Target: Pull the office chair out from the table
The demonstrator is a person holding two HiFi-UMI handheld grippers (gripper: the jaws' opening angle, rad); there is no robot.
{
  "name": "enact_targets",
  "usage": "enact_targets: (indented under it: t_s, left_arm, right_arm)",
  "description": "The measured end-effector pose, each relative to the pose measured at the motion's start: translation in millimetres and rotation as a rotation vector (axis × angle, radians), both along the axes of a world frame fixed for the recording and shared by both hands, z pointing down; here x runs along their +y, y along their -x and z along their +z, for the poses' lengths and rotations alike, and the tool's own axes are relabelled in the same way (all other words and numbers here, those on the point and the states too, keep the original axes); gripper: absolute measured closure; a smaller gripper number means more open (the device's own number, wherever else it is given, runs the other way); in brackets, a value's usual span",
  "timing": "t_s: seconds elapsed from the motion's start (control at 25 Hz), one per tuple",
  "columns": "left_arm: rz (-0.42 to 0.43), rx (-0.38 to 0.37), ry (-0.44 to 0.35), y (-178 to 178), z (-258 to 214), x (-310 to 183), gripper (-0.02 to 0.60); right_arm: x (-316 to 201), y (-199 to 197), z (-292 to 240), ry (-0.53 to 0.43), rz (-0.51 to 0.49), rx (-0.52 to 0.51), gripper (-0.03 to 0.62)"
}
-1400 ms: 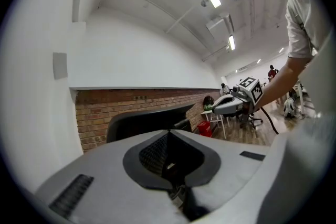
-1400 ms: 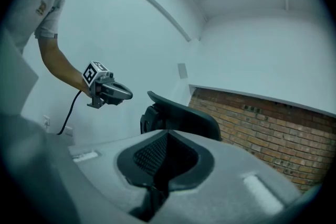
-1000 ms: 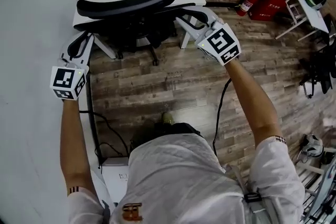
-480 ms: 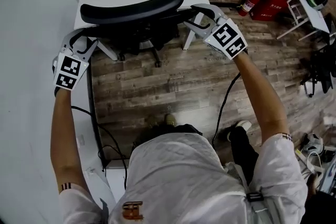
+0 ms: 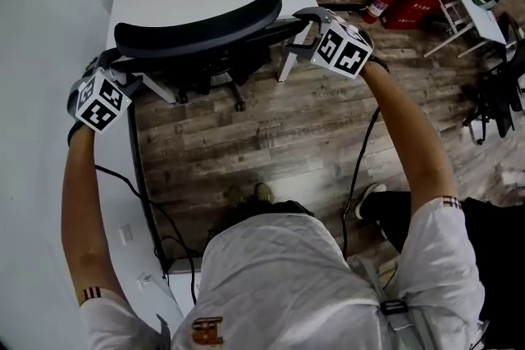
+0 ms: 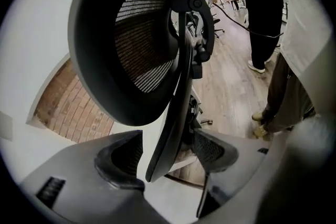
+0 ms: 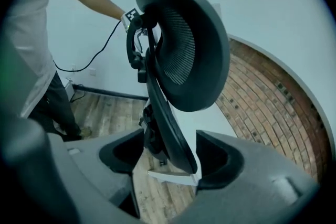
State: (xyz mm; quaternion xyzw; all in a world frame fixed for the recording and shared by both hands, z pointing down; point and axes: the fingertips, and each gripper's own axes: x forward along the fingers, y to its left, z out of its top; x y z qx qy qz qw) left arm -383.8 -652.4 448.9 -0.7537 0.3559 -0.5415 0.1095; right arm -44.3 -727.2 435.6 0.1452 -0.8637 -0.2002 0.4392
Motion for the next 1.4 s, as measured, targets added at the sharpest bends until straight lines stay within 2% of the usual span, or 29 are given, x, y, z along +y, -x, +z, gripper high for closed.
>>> enact_targets:
  t_s: [0.48,0.72,0.8,0.92,1.04,1.24,1.4]
  left_arm:
    - [0.098,-0.102,0.194,11,48,-19,0.284]
    - [0.136,-0.112,0.260,5,66,-24,0.284]
    - [0.140,-0.116,0.255,3,66,-27,0.288]
    - [0.153,-0.113,0.222,2,62,-34,0.326]
    - [0.163,-0.131,0.195,3,62,-37,0.405]
    - [0.171,-0.171,0.144,4,61,-37,0.456]
    - [0.190,-0.193,0.146,4,63,-33,0.480]
  right_arm:
    - [-21,19,50,0.093,-0.170,0.300,0.292]
    - [-24,25,69,0.136,-0.228,0.376,0.298]
    - [-25,27,74,0.148,-0.233,0.385,0.306]
    - [-25,29,76,0.141,-0.251,0.383,0.337]
    - [-26,29,79,0.103,-0.274,0.397,0.374]
    - [-28,28,80,0.009,-0.309,0.413,0.423]
    - [-27,27,82,-0.051,-0.331,0.429,0.456]
